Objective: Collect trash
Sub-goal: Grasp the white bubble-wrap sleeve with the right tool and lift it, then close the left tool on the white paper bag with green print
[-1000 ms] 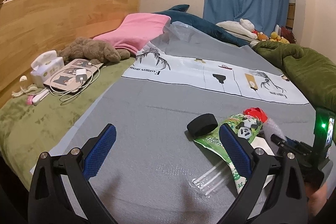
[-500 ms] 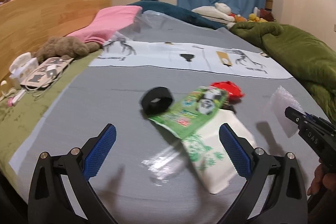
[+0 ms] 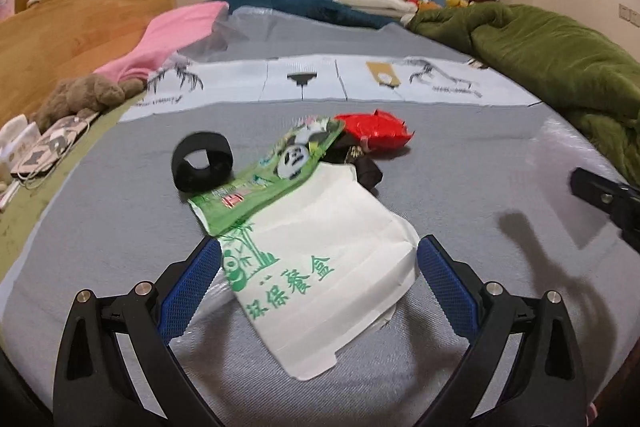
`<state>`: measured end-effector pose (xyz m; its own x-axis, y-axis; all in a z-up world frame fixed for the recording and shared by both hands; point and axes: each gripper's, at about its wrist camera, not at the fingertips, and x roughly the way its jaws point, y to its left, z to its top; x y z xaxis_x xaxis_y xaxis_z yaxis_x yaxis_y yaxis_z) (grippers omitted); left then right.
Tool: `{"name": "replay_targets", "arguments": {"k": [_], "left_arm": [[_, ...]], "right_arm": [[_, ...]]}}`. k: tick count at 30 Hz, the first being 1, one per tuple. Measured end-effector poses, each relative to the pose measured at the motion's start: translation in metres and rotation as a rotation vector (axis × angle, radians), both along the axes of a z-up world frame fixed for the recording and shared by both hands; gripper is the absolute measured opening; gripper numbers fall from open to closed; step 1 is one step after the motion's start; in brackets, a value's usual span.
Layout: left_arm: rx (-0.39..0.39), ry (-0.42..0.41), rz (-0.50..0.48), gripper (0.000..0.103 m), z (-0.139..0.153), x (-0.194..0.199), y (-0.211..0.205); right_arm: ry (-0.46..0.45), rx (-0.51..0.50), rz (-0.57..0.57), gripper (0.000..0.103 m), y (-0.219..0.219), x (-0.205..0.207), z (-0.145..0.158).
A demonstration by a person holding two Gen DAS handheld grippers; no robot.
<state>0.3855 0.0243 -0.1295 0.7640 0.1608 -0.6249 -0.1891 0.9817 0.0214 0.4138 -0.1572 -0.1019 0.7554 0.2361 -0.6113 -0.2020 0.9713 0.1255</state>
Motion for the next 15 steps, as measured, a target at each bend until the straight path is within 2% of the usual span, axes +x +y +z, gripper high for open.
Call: {"name": "replay_targets", "arguments": {"k": [6, 11, 15], "left_arm": [[0.041, 0.03, -0.007, 0.095, -0.007, 0.011, -0.009], [0.017, 0.064, -0.015, 0.095, -0.012, 0.018, -0.006], [0.0, 0.062, -0.019, 0.095, -0.012, 0.018, -0.003]], "right_arm": [[0.01, 0.011, -0.007, 0.017, -0.006, 0.001, -0.004], [0.023, 0.022, -0.014, 0.019, -0.009, 0.003, -0.008], [0.023, 0.02, -0.014, 0.019, -0.01, 0.002, -0.008]]}}
